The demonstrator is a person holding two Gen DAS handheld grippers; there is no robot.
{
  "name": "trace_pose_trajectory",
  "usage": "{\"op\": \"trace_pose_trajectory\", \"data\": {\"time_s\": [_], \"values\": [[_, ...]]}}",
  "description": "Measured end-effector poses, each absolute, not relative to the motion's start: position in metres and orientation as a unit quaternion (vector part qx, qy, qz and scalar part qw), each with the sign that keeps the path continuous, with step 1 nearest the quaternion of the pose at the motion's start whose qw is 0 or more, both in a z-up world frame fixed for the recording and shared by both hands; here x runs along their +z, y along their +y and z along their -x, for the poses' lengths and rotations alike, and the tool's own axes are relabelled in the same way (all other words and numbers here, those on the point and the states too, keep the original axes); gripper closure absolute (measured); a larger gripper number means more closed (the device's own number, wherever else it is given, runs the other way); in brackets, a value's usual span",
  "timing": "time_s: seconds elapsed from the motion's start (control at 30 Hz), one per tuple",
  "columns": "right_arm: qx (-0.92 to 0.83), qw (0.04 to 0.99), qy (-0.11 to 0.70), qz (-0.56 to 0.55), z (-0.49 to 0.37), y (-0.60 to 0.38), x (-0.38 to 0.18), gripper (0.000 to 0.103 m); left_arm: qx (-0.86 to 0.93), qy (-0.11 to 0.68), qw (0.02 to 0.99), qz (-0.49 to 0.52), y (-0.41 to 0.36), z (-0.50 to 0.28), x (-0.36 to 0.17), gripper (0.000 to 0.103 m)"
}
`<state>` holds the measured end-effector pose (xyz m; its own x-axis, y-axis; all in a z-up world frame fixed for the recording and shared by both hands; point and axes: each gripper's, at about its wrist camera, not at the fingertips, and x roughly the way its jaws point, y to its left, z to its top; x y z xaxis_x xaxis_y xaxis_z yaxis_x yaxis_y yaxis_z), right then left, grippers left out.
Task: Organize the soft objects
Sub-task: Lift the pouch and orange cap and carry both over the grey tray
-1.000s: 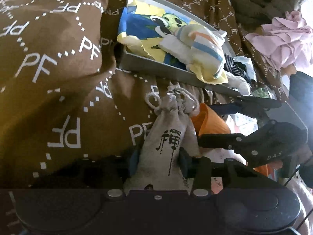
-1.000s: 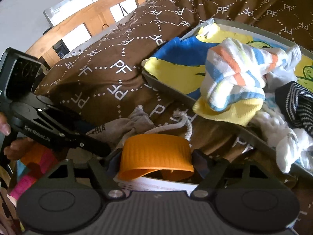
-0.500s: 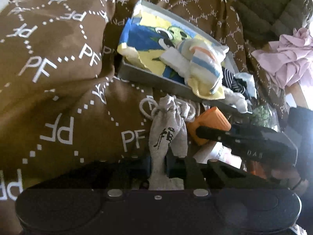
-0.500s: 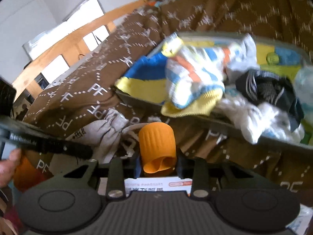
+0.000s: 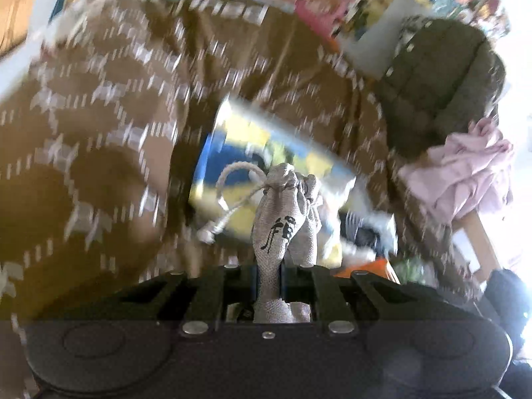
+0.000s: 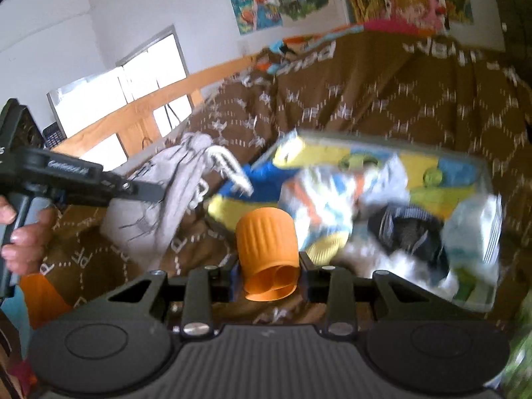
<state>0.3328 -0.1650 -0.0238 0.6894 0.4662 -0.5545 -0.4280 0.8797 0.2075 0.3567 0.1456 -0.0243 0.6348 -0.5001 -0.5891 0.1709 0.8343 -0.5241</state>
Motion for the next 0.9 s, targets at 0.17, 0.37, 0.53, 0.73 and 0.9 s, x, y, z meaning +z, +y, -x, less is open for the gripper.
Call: {"op": "trace_pose_trajectory", "data": {"time_s": [0.17, 0.37, 0.53, 0.73, 0.9], "values": [[0.231, 0.928, 0.292, -0.012, -0.355, -0.161, -0.003, 0.065, -0.189, 0.334, 0.902, 0.198, 0.133, -0.386, -0.010, 0.090], [0.189, 0.940, 0.286, 0.012, -0.389, -0.151, 0.006, 0.065, -0.155, 0.301, 0.929, 0.150, 0.106, -0.427, -0.015, 0.090], [0.161, 0.946, 0.279, 0.020, -0.423, -0.142, 0.005, 0.065, -0.123, 0.296, 0.941, 0.112, 0.086, -0.456, -0.028, 0.090], [0.128, 0.948, 0.293, 0.004, -0.460, -0.134, -0.007, 0.065, -0.108, 0.303, 0.944, 0.075, 0.076, -0.469, -0.040, 0.090], [0.115, 0.948, 0.298, 0.012, -0.470, -0.127, -0.016, 0.064, -0.105, 0.306, 0.944, 0.066, 0.077, -0.470, -0.049, 0.090]]}}
